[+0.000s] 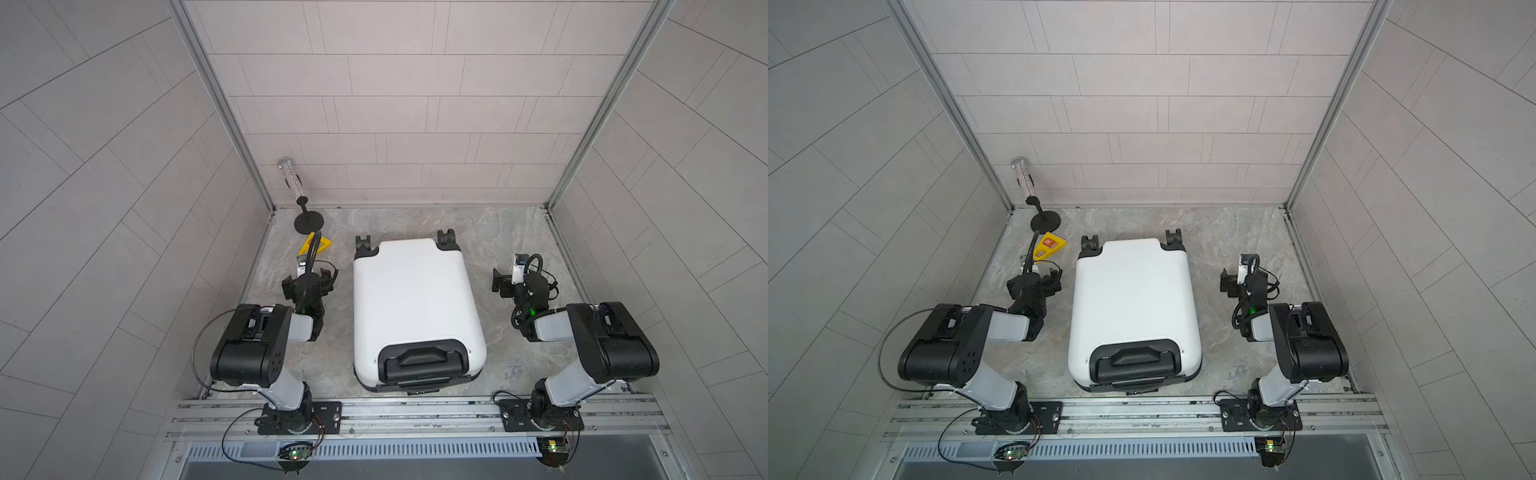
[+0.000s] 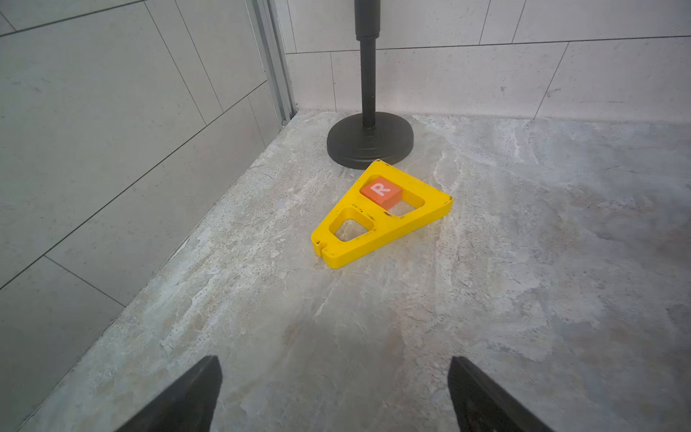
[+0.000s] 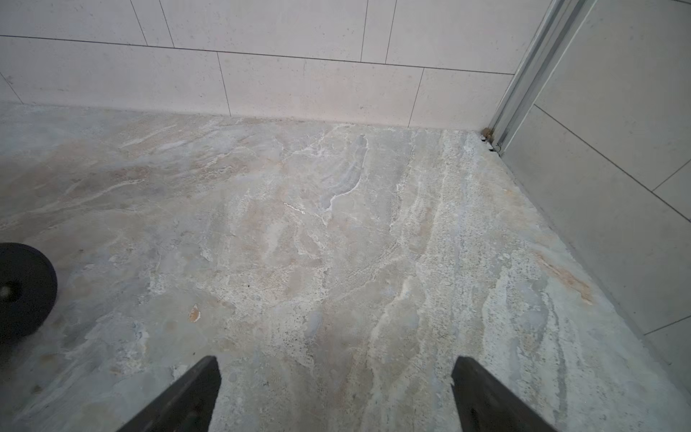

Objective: Open the suitcase zippers
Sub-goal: Move the suitcase to the center of the board.

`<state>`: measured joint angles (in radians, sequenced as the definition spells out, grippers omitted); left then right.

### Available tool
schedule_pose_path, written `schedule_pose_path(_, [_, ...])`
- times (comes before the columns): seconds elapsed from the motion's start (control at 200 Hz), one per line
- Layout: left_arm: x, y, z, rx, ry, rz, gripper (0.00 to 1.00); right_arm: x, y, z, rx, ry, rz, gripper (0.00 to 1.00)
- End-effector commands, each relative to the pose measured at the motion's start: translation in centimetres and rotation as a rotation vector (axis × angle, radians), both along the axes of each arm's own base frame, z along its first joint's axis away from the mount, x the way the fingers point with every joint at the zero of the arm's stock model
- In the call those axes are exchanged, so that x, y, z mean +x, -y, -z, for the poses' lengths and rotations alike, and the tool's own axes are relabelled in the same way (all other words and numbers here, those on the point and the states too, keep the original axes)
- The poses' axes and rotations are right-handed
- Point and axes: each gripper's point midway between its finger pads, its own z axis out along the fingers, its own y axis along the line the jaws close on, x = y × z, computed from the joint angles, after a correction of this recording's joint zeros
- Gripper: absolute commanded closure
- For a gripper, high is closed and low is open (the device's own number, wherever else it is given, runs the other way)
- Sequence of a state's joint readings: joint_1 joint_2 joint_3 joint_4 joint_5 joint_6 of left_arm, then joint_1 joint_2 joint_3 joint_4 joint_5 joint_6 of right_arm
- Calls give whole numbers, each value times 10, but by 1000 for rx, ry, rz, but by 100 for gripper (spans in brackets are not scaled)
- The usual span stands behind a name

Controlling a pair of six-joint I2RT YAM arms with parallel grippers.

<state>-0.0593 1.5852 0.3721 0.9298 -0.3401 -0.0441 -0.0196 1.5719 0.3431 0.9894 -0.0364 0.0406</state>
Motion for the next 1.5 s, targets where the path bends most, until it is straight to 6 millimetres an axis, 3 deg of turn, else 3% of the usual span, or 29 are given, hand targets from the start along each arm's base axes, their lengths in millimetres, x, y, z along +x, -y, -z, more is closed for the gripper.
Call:
schedule_pose_path(0.0, [5, 1, -9, 4, 31, 6, 0, 4, 0, -4, -15, 9, 2, 0])
schedule_pose_path(0.781, [5, 2, -9, 3, 33, 9, 0, 4, 0, -4, -15, 10, 2, 0])
schedule_pose_path(0.976, [-2, 0, -22, 2, 65, -2, 0, 2, 1, -6, -12, 22, 11, 0])
schedule_pose_path(1.176, [-12, -3, -68, -63, 34, -43, 0, -12, 5, -48, -7, 55, 32, 0])
schedule_pose_path(1.316, [-22, 25, -95, -237, -79, 66, 2, -30, 12, -88, 215, 1, 158, 0])
schedule_pose_path(1.486, [-48, 83, -126, -518, -183, 292, 6, -58, -38, -117, 506, -108, -22, 0])
schedule_pose_path(1.496, [-50, 86, -128, -533, -189, 303, 6, -58, -41, -126, 522, -98, -37, 0])
